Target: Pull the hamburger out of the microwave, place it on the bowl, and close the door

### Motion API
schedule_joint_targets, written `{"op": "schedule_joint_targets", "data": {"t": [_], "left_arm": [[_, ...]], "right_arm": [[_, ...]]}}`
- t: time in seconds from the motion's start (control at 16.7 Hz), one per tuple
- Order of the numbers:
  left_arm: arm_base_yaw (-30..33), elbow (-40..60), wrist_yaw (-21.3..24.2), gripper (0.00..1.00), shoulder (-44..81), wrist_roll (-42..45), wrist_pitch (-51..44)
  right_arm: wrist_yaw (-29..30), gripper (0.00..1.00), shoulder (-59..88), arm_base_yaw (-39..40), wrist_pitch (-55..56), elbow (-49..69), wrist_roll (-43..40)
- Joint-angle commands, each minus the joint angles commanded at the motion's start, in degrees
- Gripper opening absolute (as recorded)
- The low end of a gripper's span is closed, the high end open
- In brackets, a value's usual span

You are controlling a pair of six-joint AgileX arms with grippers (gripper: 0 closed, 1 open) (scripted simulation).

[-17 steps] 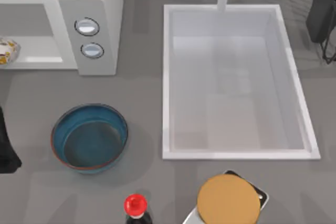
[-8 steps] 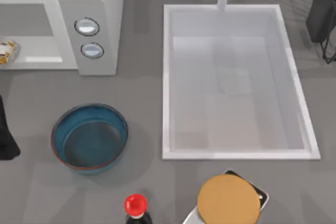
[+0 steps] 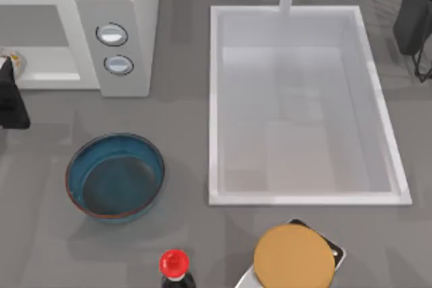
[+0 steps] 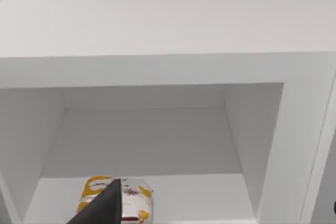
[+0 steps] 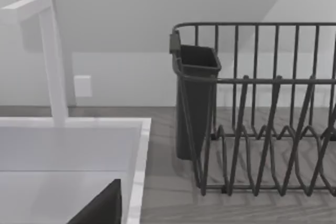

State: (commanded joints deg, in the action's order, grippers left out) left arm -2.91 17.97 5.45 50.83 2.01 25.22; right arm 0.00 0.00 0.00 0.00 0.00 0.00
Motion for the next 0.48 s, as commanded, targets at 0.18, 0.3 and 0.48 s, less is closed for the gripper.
{"op": "schedule_joint_targets", "data": {"t": [0.18,0.3,0.48], "left_arm": [[-1.1,6.3,1.9,1.00,18.0,0.7,8.9],[-2.0,10.5,3.1,1.00,30.2,1.2,15.0],[-3.3,16.7,4.9,1.00,47.9,1.9,23.8]], "right_arm": [[0.0,1.00,0.0,0.0,0.0,0.0,0.0],[0.0,1.00,0.0,0.0,0.0,0.0,0.0],[0.0,1.00,0.0,0.0,0.0,0.0,0.0]]}}
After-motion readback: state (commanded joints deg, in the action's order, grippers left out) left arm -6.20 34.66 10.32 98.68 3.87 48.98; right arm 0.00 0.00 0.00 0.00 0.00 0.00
